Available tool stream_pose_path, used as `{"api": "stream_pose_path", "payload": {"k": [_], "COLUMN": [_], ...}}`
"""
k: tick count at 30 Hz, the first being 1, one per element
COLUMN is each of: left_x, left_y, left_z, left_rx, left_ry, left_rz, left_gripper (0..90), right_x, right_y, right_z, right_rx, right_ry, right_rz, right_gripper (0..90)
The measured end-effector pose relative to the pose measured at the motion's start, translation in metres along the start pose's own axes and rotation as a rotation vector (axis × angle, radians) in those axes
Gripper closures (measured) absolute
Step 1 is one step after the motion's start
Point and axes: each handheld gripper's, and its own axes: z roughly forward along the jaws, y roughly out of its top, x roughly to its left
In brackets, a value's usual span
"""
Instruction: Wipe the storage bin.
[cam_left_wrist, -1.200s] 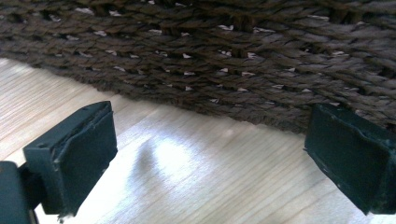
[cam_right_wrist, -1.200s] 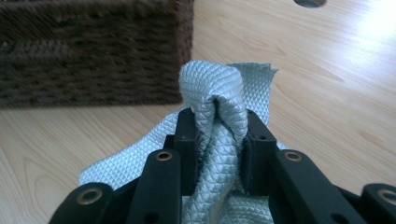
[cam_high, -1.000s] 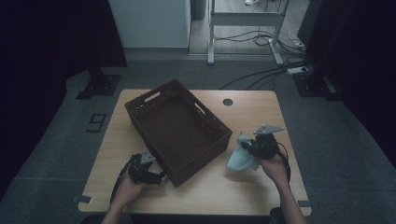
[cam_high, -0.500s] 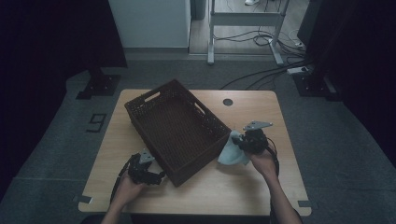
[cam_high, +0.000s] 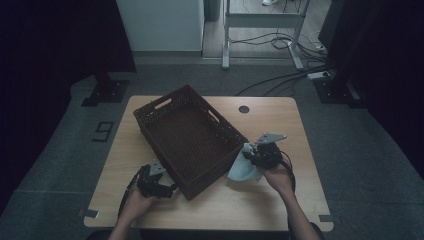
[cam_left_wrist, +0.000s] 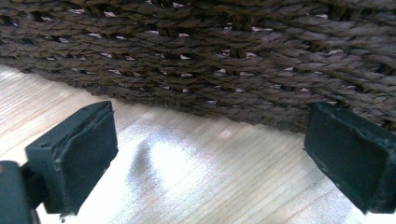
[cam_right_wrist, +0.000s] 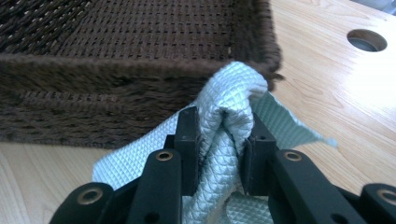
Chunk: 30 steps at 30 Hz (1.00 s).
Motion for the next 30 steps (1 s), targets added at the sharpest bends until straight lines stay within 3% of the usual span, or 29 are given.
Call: {"api": "stream_pose_path", "payload": {"k": [6,9,15,21,30], "left_x": [0.000,0.000,0.001,0.000,-0.001], "left_y": [0.000,0.000,-0.001,-0.001,-0.001], "left_z": [0.000,0.000,0.001,0.001,0.001], "left_rx": [0.003,0.001,-0.010,-0.017,-0.017], "left_ry": [0.000,0.000,-0.014,-0.002,0.002], "left_rz": [-0.009,-0.008,-0.010,0.003,0.008], "left_gripper": [3.1,3.1,3.1,3.1,3.2], "right_x": [0.011,0.018,0.023,0.037,0.046], "right_y": [0.001,0.003,0.002,0.004,0.002], "right_z": [0.002,0.003,0.003,0.005,0.004], "right_rx": [0.001,0.005,0.002,0.010,0.008], "right_ry": [0.042,0.040,0.067,0.082,0.117], "right_rz": [-0.027,-0.052,-0.052,-0.088,-0.094], "right_gripper": [71.2,71.1,71.1,70.7,70.8]}}
